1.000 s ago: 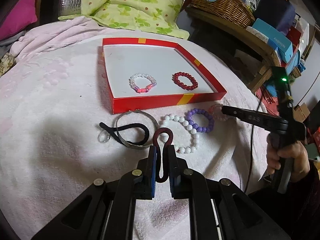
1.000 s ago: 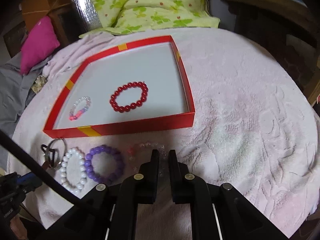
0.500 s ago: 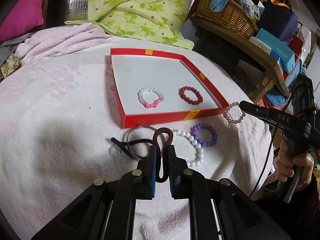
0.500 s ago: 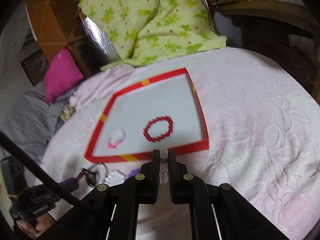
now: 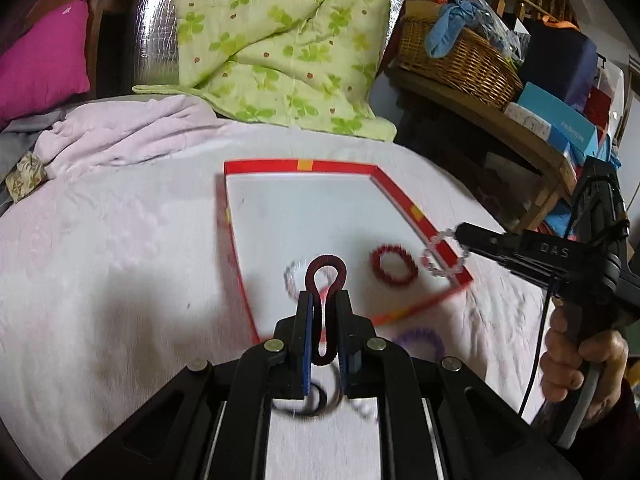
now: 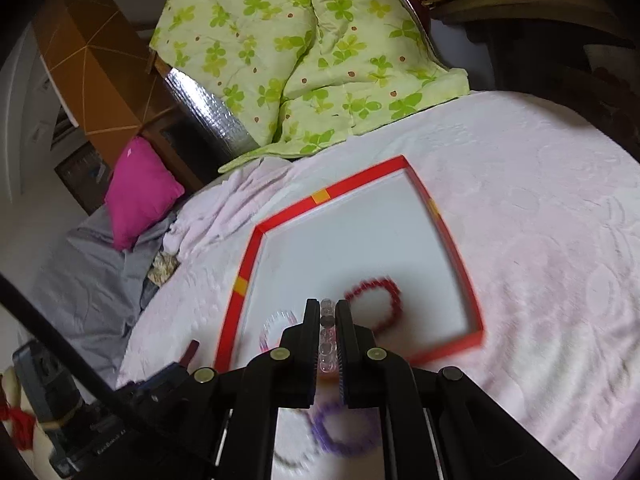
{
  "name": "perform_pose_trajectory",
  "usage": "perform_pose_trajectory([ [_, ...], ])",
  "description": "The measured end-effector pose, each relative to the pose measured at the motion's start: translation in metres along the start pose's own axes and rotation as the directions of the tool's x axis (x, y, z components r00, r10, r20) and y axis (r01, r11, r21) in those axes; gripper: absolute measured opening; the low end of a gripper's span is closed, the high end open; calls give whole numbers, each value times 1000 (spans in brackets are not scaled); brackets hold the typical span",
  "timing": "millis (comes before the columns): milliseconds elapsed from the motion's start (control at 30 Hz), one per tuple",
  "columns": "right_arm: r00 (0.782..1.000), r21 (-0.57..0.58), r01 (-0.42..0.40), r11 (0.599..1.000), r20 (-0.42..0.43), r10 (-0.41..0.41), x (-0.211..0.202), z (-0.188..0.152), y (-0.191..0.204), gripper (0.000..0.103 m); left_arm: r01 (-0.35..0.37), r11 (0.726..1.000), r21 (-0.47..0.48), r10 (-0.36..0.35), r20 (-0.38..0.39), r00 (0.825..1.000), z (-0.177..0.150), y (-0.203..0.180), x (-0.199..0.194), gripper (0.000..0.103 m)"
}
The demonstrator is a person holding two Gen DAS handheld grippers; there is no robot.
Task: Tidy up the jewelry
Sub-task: 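Lower both held bracelets into the red tray and open both grippers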
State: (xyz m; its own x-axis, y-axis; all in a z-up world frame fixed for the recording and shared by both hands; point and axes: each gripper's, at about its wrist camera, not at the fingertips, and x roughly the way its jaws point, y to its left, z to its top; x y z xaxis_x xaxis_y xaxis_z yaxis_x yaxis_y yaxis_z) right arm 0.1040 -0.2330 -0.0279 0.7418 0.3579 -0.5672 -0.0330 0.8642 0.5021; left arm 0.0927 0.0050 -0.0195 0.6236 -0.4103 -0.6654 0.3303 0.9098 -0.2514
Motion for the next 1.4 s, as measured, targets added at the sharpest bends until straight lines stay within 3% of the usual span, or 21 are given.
perform_pose_trajectory([
  [400,999,43,16,999,-41,-15,86,37,13,9,-25,1000,1,25,-42,999,50,17,71,12],
  [733,992,117,82,990,-100,-71,135,54,3,9,-46,999,13,48,-145,988,53,15,112,13],
  [867,990,144,111,983,-100,-97,136,57,-7,12,-60,998,-3,59,-158,986,54,15,114,39],
  [967,991,178,107,978,-100,-91,129,59,-17,13,-66,998,15,67,-128,989,55,11,103,49],
  [1067,992,188,110,976,-75,-98,115,62,-23,23,-96,995,39,99,-92,991,56,9,88,59],
  [1300,993,200,118,973,-32,-114,71,64,-34,25,-224,974,-19,224,-15,975,51,24,48,69],
  [1333,993,200,119,973,-35,-114,66,63,-34,29,-242,970,-31,241,-11,970,49,27,44,70],
  [1400,991,194,129,972,-41,-124,54,57,-35,49,-294,954,-54,295,-5,956,39,35,33,70],
])
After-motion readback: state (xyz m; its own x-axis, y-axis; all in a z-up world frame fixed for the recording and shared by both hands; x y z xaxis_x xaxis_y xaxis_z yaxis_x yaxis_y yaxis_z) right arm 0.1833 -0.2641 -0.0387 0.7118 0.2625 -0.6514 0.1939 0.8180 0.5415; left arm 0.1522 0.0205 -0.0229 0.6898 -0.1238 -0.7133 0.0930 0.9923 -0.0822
